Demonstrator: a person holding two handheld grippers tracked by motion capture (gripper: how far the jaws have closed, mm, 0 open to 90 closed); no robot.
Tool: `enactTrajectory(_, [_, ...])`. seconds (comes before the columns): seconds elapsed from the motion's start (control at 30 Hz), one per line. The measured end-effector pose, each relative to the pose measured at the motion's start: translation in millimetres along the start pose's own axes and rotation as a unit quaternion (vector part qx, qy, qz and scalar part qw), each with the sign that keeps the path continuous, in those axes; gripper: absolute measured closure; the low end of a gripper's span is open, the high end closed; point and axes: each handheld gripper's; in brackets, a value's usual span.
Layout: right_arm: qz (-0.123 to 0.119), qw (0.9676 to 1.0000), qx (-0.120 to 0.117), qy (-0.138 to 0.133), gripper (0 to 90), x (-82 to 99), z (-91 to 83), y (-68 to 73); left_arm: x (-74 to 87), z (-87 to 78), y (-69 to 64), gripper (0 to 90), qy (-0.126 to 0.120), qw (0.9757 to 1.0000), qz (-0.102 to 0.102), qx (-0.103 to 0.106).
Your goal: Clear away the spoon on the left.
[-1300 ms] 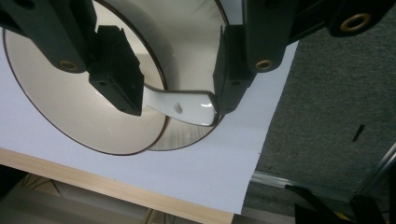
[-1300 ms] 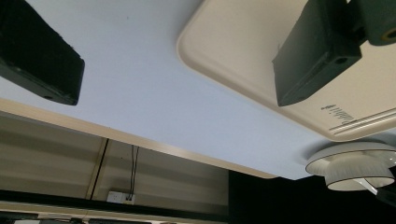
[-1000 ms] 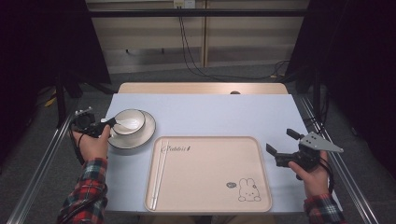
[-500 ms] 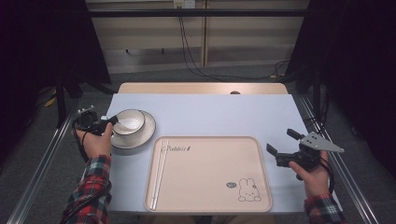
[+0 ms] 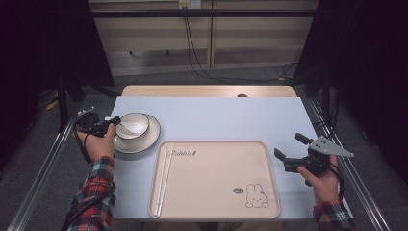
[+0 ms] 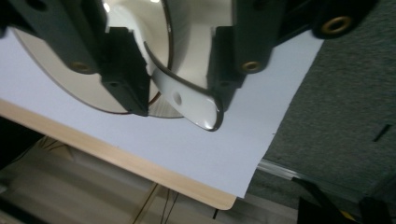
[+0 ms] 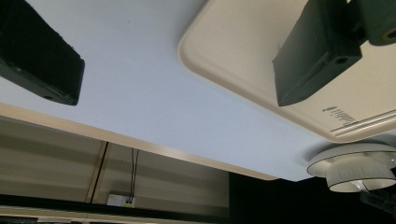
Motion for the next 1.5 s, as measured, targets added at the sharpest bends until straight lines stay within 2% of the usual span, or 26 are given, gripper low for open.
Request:
enactTrajectory(0.1, [0.0,1.0,0.0,0.0,1.3,-0.2,-0.3,-0.6,-0.7,0.2,-2.8,71.8,-0.01,0.9999,-0.003,0.0])
enactTrajectory(0.13, [0.001,1.0,0.001,0.0,1.3,-0.2,-0.4,-0.3,-1.4,-0.9,-3.9,74.1,-0.011,0.9999,-0.009,0.005])
enactTrajectory(0.2, [-0.001,1.0,0.0,-0.002,1.3,-0.3,-0.3,-0.4,-3.2,-2.9,-7.1,77.7,-0.02,0.9998,-0.005,0.009])
enactTrajectory(0.23, [0.0,1.0,-0.001,0.0,1.3,-0.2,-0.3,-0.5,-4.3,-4.9,-8.2,79.8,-0.022,0.9997,-0.002,0.014])
enactTrajectory(0.3, [-0.001,1.0,-0.001,0.001,1.3,-0.2,-0.2,-1.0,-5.8,-6.4,-12.0,83.6,-0.032,0.999,-0.009,0.028])
enactTrajectory(0.37, [0.0,1.0,0.001,0.001,1.4,-0.2,-0.1,-1.0,-6.7,-7.9,-16.0,85.3,-0.034,0.9989,0.0,0.033])
enactTrajectory(0.47, [-0.002,1.0,-0.001,-0.001,1.4,-0.4,-0.3,-1.0,-6.2,-6.9,-21.6,85.9,-0.03,0.9987,0.005,0.042])
enactTrajectory(0.6, [0.0,1.0,0.0,-0.005,1.4,-0.8,-0.8,-0.8,-4.6,-7.5,-25.9,85.9,-0.033,0.9981,0.003,0.052])
enactTrajectory(0.63, [0.0,1.0,0.0,-0.006,1.4,-0.7,-0.8,-0.8,-5.3,-8.3,-26.2,86.0,-0.035,0.9979,0.008,0.054])
enactTrajectory(0.9, [0.002,1.0,0.0,-0.007,1.1,-1.0,-1.1,-1.2,-18.5,-21.8,-30.4,86.0,-0.052,0.9962,0.022,0.066])
enactTrajectory(1.17, [0.002,0.9999,0.001,-0.01,1.0,-1.3,-1.1,-1.1,-27.4,-32.6,-31.4,86.1,-0.066,0.9946,0.024,0.076])
enactTrajectory(1.27, [0.002,0.9999,0.001,-0.01,0.9,-1.2,-1.0,-1.0,-30.4,-36.7,-32.7,86.1,-0.065,0.994,0.028,0.084])
enactTrajectory(1.3, [0.001,1.0,0.0,-0.01,0.9,-1.2,-0.9,-0.8,-30.8,-37.5,-34.2,86.1,-0.069,0.9937,0.024,0.085])
enactTrajectory(1.5, [0.0,0.9999,0.0,-0.01,0.4,-1.6,-2.0,-1.2,-33.5,-43.9,-40.4,86.1,-0.065,0.9924,0.036,0.099])
Point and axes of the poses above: each handheld gripper's, and its own axes: z roughly forward along the jaws, x roughly out of its underside, y roughly to its left, and after that the axes turned 4 degrees about z, right-handed
